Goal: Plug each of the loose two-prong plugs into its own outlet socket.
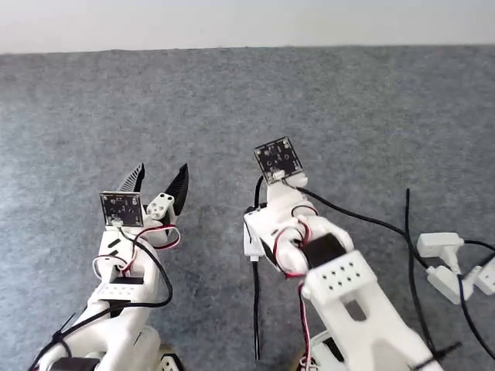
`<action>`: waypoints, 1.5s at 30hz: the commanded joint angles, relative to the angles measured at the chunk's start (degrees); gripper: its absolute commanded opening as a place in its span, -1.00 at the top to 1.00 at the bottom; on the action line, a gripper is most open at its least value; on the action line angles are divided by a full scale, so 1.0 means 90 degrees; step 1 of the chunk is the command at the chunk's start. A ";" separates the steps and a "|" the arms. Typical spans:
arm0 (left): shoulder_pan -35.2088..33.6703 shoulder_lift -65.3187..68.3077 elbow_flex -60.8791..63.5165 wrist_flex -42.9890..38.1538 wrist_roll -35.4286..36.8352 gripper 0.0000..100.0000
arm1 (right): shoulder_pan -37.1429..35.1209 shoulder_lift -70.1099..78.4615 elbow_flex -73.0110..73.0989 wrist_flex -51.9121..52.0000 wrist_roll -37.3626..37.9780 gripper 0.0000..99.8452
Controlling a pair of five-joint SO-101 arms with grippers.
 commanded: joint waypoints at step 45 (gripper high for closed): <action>-0.0010 -0.0127 0.0034 -0.0166 -0.0049 0.45 | 0.0259 -0.0474 0.0176 -0.0728 -0.0049 0.98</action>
